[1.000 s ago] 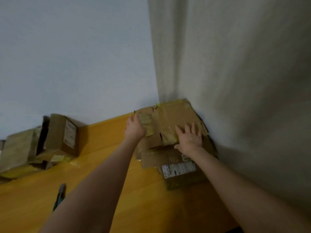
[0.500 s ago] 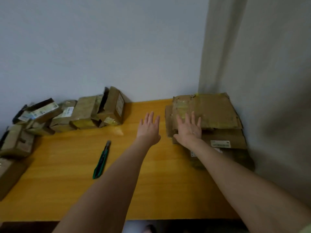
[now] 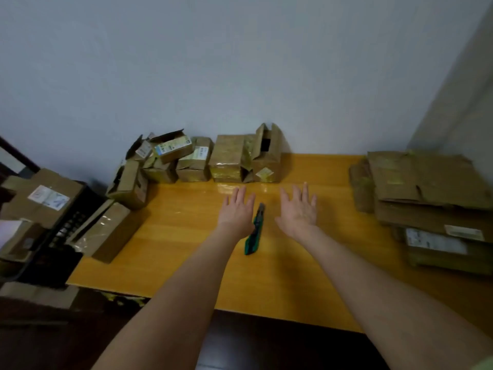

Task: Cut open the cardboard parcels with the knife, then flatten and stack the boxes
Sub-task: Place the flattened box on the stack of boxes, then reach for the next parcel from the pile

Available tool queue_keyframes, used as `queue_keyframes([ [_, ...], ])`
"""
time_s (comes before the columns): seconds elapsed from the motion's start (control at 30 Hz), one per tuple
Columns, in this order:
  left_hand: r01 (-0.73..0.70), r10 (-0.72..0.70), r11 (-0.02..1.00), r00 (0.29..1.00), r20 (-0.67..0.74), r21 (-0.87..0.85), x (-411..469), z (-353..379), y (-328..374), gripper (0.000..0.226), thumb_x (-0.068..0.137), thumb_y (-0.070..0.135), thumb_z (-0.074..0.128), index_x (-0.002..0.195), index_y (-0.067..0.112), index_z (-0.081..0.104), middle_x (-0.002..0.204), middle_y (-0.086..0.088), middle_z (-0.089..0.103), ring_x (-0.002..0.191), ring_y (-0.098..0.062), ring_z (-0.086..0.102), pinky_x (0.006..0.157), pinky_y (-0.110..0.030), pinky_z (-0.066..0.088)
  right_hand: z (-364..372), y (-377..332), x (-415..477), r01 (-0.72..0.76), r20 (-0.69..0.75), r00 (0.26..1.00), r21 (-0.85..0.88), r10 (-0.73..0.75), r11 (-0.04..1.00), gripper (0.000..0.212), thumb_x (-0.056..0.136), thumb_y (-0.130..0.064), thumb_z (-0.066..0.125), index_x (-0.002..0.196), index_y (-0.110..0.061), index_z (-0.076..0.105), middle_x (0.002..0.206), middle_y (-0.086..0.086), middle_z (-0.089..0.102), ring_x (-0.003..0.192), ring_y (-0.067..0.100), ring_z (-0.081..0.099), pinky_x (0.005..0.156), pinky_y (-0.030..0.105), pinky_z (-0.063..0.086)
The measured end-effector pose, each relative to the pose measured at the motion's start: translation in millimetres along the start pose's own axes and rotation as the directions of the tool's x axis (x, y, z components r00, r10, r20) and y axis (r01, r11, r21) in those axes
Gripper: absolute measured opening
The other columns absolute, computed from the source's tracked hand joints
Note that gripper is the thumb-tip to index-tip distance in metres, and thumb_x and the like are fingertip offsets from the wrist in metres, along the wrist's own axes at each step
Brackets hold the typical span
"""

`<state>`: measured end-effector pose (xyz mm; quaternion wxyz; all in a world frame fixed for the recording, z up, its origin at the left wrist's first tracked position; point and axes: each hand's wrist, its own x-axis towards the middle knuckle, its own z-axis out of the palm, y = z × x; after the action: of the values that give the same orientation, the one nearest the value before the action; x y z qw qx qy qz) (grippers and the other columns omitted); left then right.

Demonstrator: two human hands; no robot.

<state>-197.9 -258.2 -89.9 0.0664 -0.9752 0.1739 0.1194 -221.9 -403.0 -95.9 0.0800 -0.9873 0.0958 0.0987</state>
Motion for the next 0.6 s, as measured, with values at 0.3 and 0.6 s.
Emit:
queue_keyframes([
  [0.3,0.068,-0.068,0.996,0.998,-0.006,-0.052,-35,25,-158,0.078,0.094,0.031,0.056,0.154,0.017,0.008,0.161,-0.013,-0.005,0.149,-0.029,-0.003,0.120,-0.044,0.013,24,-170,-2,0.083,0.019,0.996,-0.023,-0.082,0.996,0.072,0.095,-0.027,0.052,0.154,-0.022,0.010,0.161,0.011,0.000,0.147,0.035,-0.011,0.119,0.051,0.000],
  [0.6,0.242,-0.272,0.933,0.958,-0.086,-0.266,-2,37,-278,0.073,0.094,0.031,0.058,0.153,0.017,0.017,0.160,-0.012,0.011,0.144,-0.028,0.026,0.113,-0.040,0.034,50,-279,61,0.145,0.094,0.984,0.083,-0.152,0.986,0.074,0.095,-0.030,0.054,0.153,-0.021,0.010,0.160,0.011,0.001,0.147,0.034,-0.010,0.120,0.047,0.001],
])
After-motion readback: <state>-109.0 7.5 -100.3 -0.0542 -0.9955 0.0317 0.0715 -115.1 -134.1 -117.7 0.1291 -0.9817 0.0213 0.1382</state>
